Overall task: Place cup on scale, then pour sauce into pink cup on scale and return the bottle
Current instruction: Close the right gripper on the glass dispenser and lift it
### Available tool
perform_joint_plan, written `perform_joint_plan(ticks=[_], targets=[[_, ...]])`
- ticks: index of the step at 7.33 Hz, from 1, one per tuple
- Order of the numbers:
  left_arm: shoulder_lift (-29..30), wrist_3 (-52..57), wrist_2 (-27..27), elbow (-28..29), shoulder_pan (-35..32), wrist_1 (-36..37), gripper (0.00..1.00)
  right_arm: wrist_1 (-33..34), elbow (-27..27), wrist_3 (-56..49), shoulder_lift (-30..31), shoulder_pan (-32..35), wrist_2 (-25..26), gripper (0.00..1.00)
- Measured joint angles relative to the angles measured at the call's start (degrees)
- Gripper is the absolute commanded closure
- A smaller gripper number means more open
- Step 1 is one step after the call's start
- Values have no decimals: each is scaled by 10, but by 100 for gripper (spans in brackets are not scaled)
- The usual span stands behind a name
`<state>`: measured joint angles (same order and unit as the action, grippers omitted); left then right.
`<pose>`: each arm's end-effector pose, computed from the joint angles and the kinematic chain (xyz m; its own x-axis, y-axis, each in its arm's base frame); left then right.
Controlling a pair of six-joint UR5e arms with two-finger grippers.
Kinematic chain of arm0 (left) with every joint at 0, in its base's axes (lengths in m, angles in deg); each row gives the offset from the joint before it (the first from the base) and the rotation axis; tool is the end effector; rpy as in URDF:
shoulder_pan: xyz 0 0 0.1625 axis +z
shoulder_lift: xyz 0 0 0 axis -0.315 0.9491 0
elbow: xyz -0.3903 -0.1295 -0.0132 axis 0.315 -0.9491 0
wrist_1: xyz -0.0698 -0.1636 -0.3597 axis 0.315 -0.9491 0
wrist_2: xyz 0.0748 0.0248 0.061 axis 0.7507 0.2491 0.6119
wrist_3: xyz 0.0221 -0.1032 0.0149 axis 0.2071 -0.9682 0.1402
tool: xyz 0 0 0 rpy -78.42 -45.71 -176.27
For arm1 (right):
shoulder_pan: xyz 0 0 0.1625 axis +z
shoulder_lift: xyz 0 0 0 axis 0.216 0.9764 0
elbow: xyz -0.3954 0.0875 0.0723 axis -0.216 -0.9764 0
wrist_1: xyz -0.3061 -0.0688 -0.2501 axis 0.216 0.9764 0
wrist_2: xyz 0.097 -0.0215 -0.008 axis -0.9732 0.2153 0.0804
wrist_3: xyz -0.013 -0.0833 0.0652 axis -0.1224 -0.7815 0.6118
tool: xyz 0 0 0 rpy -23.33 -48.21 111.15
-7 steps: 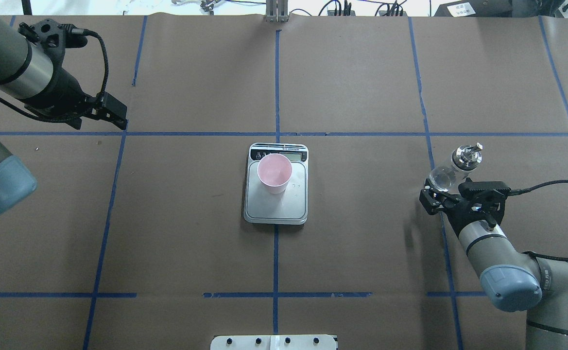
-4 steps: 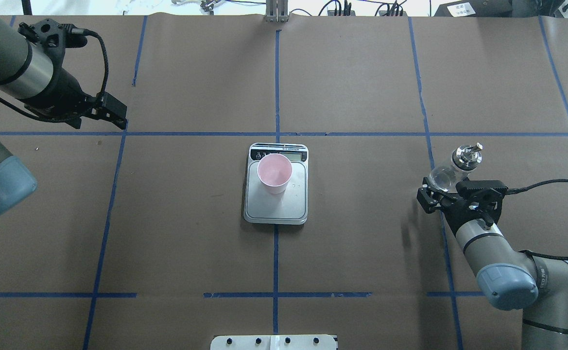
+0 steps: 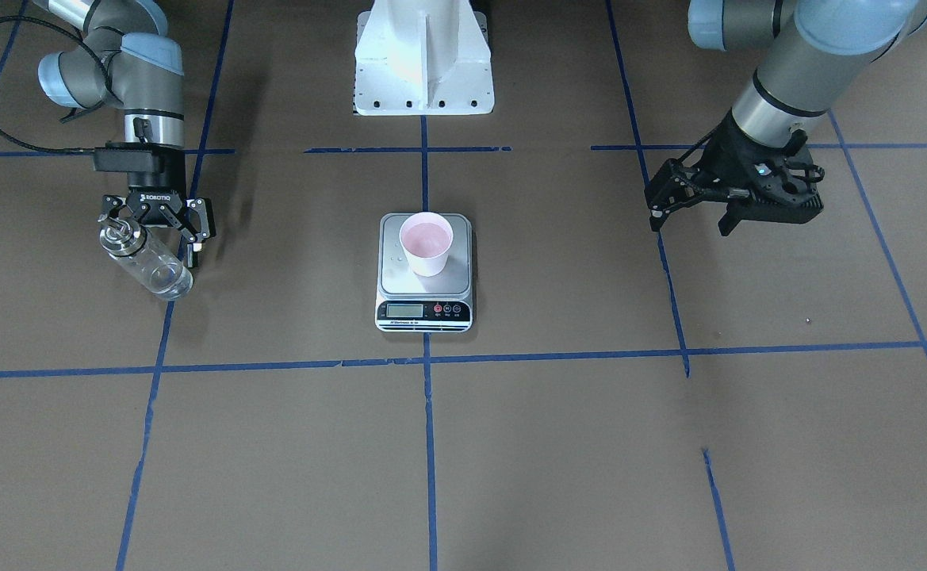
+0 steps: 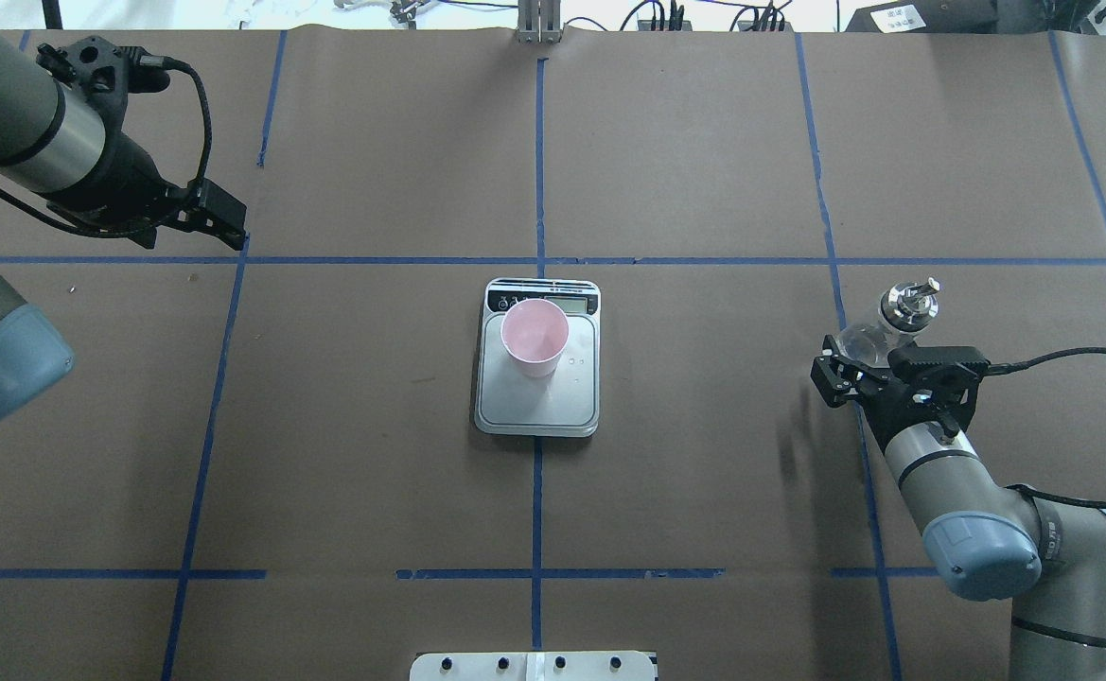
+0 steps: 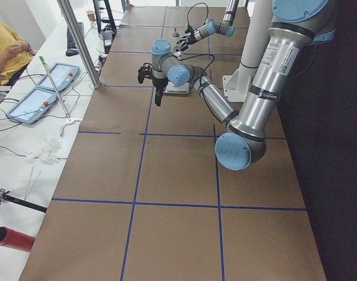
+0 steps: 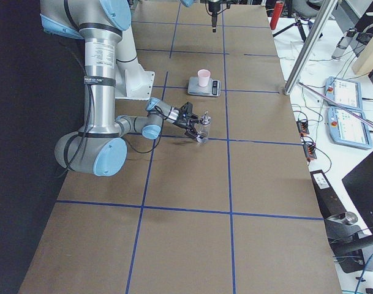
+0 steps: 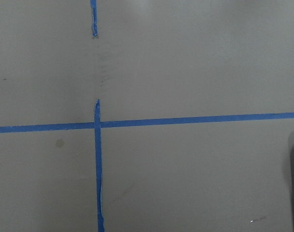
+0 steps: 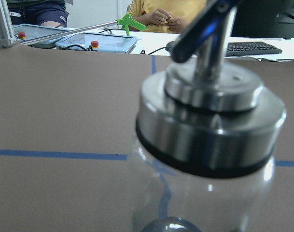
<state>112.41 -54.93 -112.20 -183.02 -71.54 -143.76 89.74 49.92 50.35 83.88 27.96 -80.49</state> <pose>0.2705 -0.4885 0.2884 0.6424 0.0587 -0.7642 0.0594 0.9903 0.1260 -0.3916 -0.3282 0.4906 0.7613 0.0372 0.6473 -0.5665 0.5239 0.6361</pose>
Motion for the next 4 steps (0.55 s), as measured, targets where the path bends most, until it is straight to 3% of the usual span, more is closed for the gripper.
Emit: perform_joint_plan(ticks=[3, 4], targets=[[0, -1, 1, 0, 0, 0, 0, -29, -16, -2, -4, 4, 19, 1], [0, -1, 1, -1, 0, 0, 0, -32, -19, -2, -6, 6, 23, 13]])
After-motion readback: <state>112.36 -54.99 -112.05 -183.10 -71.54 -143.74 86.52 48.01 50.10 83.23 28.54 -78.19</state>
